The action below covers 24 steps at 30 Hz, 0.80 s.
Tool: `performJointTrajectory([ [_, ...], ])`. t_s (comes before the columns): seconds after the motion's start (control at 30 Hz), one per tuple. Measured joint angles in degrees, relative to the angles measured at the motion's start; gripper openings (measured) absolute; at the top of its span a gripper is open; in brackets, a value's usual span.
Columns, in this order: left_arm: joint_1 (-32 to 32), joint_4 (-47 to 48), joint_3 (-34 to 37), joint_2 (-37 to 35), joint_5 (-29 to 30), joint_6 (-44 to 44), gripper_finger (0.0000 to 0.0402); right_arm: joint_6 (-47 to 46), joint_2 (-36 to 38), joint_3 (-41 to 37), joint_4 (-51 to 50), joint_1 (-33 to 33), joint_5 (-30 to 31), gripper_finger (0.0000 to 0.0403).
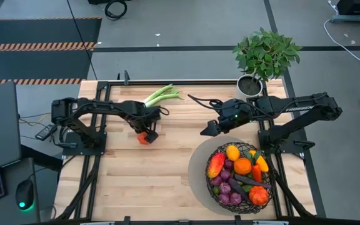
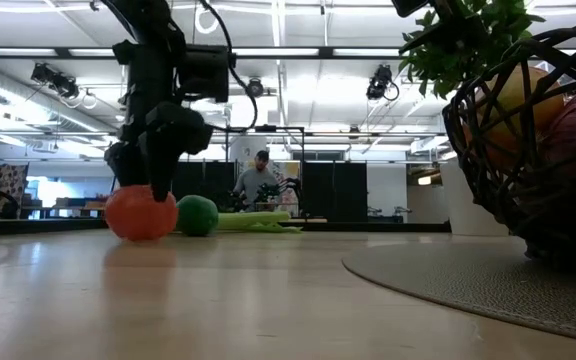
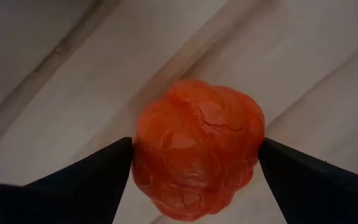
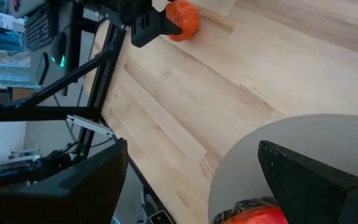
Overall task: Build produce basket
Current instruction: Put the orange squash into the black basket
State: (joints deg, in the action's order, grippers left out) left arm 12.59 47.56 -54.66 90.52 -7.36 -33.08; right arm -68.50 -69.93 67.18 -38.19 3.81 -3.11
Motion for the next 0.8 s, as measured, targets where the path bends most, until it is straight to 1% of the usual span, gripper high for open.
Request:
performJointTrajectory([
  [0.13,-1.1,0.1,-1.9,-0.1,-0.3,-0.7,0.0319,1.5,0.0,0.0,0.0,-0.3,0.0,0.0363],
  [0.3,-3.2,-0.2,-2.0,-0.1,-0.4,-0.8,0.0264,2.2,0.0,0.0,0.0,-1.0,0.0,0.0363],
  [0.4,-3.8,-0.2,-2.0,-0.2,-1.6,-1.4,0.0244,2.6,0.0,0.0,0.0,-1.0,0.0,0.0363],
  [0.5,-3.8,0.0,-2.6,-0.2,-3.9,-2.3,0.0243,3.2,0.0,0.0,0.0,-1.0,-0.1,0.0363],
  [0.6,-3.8,-0.1,-5.3,-0.2,-5.3,-2.4,0.0250,5.0,0.0,0.0,0.0,-1.0,0.1,0.0363],
  [0.8,-3.1,-0.5,-15.7,-0.2,-5.4,-2.1,0.0245,5.7,0.0,0.0,0.8,-1.2,0.3,0.0363],
])
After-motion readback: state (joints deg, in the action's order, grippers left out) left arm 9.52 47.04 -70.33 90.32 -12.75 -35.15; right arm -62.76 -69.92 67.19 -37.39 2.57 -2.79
